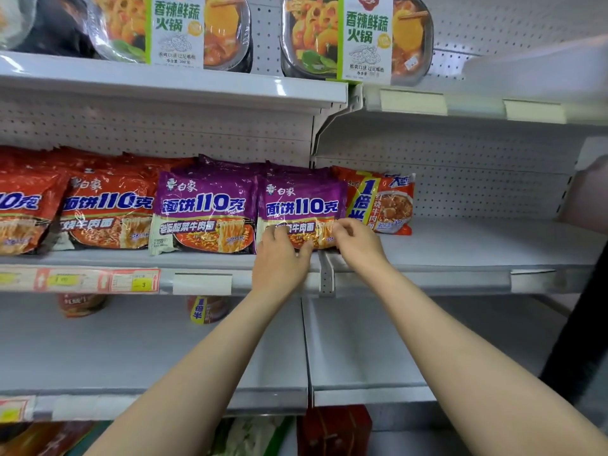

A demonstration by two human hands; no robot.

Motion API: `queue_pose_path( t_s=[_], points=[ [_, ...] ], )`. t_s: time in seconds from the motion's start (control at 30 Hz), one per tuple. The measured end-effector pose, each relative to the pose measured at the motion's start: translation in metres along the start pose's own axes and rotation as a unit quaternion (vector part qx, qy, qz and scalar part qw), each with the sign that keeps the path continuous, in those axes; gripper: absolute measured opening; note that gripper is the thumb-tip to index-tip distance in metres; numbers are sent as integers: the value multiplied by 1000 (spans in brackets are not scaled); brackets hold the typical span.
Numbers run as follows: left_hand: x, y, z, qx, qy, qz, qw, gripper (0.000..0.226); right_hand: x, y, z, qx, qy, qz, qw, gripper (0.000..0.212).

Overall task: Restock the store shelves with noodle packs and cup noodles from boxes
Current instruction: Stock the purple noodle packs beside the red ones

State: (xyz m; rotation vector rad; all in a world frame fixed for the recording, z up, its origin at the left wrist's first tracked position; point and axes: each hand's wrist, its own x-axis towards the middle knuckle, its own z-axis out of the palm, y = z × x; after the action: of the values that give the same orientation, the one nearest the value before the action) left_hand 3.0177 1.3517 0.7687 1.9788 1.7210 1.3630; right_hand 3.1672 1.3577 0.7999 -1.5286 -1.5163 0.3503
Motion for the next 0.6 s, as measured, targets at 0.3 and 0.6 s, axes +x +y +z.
queue_pose_path(
  t_s=[0.3,0.6],
  points=[
    [-64,32,5,-341,79,-89,932,26,-66,16,-24,170,61,48,982,23],
    [-147,30,59,-375,25,-203,904,21,-143,89,-27,182,26,123,975,17]
  ],
)
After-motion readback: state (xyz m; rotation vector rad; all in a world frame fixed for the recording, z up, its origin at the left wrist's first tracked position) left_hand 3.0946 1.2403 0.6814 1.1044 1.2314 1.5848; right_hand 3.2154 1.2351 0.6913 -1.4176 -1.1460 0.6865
